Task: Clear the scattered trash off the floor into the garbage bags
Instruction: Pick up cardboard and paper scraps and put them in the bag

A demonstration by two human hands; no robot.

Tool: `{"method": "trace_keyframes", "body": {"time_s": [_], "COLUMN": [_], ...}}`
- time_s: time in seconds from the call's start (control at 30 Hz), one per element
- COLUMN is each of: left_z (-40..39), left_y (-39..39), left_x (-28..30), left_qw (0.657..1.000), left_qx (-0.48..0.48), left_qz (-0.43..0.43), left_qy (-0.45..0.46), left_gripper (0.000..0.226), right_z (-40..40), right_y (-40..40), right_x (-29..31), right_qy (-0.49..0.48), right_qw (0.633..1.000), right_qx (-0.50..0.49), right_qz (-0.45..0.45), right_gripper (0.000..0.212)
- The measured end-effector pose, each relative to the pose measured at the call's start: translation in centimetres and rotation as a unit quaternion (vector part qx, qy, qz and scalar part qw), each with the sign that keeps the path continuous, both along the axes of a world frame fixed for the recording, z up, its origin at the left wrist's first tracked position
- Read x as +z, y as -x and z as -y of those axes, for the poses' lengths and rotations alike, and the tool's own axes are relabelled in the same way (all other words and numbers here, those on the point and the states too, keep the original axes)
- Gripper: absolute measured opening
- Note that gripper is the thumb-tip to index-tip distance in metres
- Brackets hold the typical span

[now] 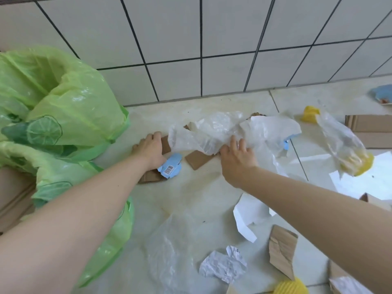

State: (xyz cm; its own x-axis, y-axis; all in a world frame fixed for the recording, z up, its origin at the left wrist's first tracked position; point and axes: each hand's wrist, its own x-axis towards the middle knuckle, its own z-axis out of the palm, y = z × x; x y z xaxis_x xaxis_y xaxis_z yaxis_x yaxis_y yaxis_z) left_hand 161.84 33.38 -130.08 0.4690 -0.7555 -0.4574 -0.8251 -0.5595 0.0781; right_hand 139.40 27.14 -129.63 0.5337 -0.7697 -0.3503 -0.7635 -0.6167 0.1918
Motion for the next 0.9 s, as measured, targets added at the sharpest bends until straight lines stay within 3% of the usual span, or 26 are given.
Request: {"method": "trace_keyframes", "body": {"time_s": [0.13,0.27,0.4,0.53,0.63,0.8,0.9], "left_z": [-1.5,-3.4,-4.9,-6.3,-7.3,-9.2,-10.7], "left_y": [1.8,3.4,4.5,4.8,5.4,6.9,7.9], "left_x": [-0.2,-0.2,-0.4,-0.7,0.0,1.5,1.7], "left_qw": [0.999,1.000,0.999,0.995,0.984,0.968,0.959], "left_qx": [-0.034,-0.007,0.038,0.077,0.128,0.179,0.193], "left_qz": [0.038,-0.003,-0.019,-0.045,-0.073,-0.117,-0.151], "left_qy": [-0.017,-0.020,0.004,0.046,0.098,0.134,0.146], "left_gripper": [0.054,0.062,0.055,0.031,0.022,0.023,0.026], "right_z": [-1.5,-4.3,-5.6,-5.3,-4.5,-3.7,-3.4], "right_y": [0.7,0.5,-1.0,-1.8,-1.1,-0.4,0.7], "right_x": [0.3,0.8,1.5,0.7,0.2,0.6,-0.1], "right_qy": [0.027,0.023,0.062,-0.057,-0.054,0.004,-0.004], "right_qw": [0.997,0.982,0.974,0.997,0.994,0.978,0.964], "right_qx": [0.066,0.185,0.215,0.057,0.092,0.207,0.266], "right_qz": [0.019,0.010,0.016,0.010,0.005,-0.008,-0.022], "right_gripper": [0.051,0.050,0.021,0.061,0.082,0.060,0.066]}}
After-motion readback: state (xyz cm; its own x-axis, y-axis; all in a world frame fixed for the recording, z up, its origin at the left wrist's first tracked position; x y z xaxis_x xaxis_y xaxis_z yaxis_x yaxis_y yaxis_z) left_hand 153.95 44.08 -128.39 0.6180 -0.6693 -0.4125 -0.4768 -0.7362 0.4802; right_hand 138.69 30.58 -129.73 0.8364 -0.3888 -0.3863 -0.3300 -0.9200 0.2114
